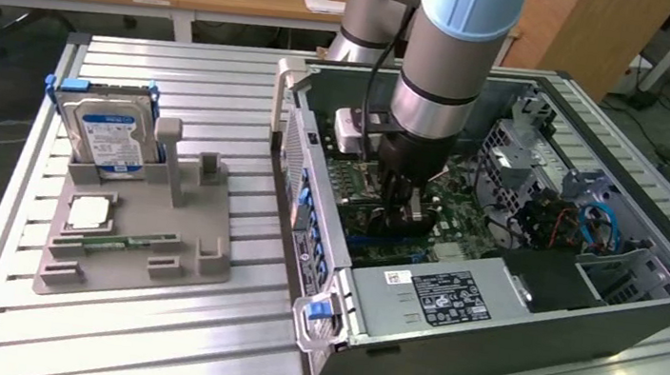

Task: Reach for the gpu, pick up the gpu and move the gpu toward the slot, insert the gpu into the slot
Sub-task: 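Insert the gpu into the slot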

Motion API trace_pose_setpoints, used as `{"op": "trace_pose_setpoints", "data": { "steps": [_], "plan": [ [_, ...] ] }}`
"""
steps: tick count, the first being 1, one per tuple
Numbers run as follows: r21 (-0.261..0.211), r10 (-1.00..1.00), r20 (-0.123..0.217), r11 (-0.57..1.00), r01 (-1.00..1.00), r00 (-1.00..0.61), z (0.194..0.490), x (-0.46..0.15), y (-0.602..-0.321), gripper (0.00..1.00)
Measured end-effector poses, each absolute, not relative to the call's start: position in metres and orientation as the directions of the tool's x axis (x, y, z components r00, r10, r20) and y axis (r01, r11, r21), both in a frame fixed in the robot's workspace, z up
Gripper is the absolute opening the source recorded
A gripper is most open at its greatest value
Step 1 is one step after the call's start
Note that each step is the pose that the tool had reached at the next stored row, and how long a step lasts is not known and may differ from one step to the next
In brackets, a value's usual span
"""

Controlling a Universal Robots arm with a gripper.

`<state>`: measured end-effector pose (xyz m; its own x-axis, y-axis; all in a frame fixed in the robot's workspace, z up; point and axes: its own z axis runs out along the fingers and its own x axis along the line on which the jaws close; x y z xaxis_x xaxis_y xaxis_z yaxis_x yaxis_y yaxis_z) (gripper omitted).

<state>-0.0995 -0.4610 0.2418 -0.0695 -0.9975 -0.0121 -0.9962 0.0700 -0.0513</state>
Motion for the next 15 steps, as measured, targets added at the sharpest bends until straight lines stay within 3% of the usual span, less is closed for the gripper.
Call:
{"op": "trace_pose_setpoints", "data": {
  "steps": [15],
  "plan": [
    [-0.051, -0.998, -0.012, 0.070, -0.996, -0.069, 0.2391, -0.0995, -0.4610, 0.26]
  ]
}}
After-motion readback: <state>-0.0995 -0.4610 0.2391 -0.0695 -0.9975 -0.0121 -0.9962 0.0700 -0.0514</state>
